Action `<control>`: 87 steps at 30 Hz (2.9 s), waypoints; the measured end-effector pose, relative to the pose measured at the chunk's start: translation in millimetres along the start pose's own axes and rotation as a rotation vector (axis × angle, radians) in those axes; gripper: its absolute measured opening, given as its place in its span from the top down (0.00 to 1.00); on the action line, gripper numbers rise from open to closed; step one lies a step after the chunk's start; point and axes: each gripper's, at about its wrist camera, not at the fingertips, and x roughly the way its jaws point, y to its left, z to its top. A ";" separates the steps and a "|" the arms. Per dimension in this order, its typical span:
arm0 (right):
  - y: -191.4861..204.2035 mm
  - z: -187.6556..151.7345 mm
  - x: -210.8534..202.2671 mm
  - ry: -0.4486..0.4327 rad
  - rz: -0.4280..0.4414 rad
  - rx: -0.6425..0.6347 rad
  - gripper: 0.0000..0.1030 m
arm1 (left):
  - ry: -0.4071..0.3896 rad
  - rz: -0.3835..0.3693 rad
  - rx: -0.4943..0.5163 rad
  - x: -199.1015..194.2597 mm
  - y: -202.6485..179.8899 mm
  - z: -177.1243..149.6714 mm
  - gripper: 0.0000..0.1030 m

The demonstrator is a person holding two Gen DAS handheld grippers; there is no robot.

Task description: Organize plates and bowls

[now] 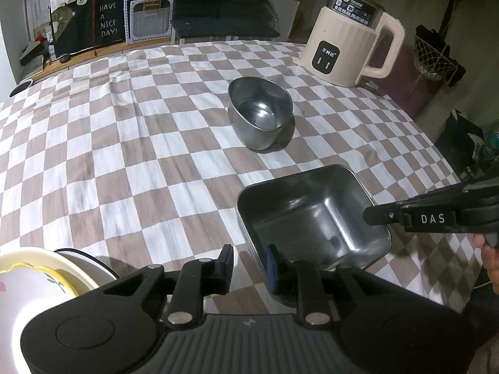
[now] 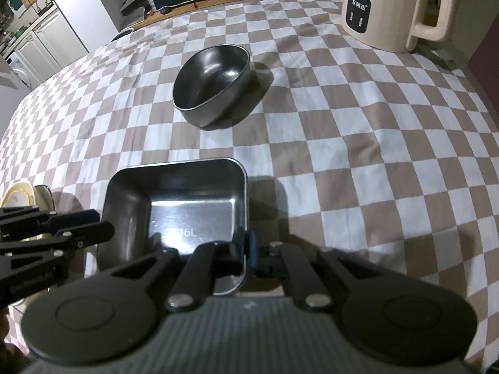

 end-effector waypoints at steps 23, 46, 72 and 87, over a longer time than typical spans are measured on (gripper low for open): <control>10.8 3.6 -52.9 -0.176 0.021 0.008 0.76 | -0.095 -0.017 -0.049 -33.9 5.0 15.6 0.64; 8.5 49.0 -47.5 -0.420 -0.009 0.039 0.13 | -0.296 0.043 -0.147 -46.9 13.4 36.8 0.00; -16.7 121.7 41.4 -0.352 -0.115 0.116 0.06 | -0.137 -0.042 -0.270 69.5 15.8 96.6 0.34; -9.7 122.5 55.7 -0.303 -0.057 0.131 0.38 | -0.106 0.007 -0.157 87.3 20.7 103.1 0.51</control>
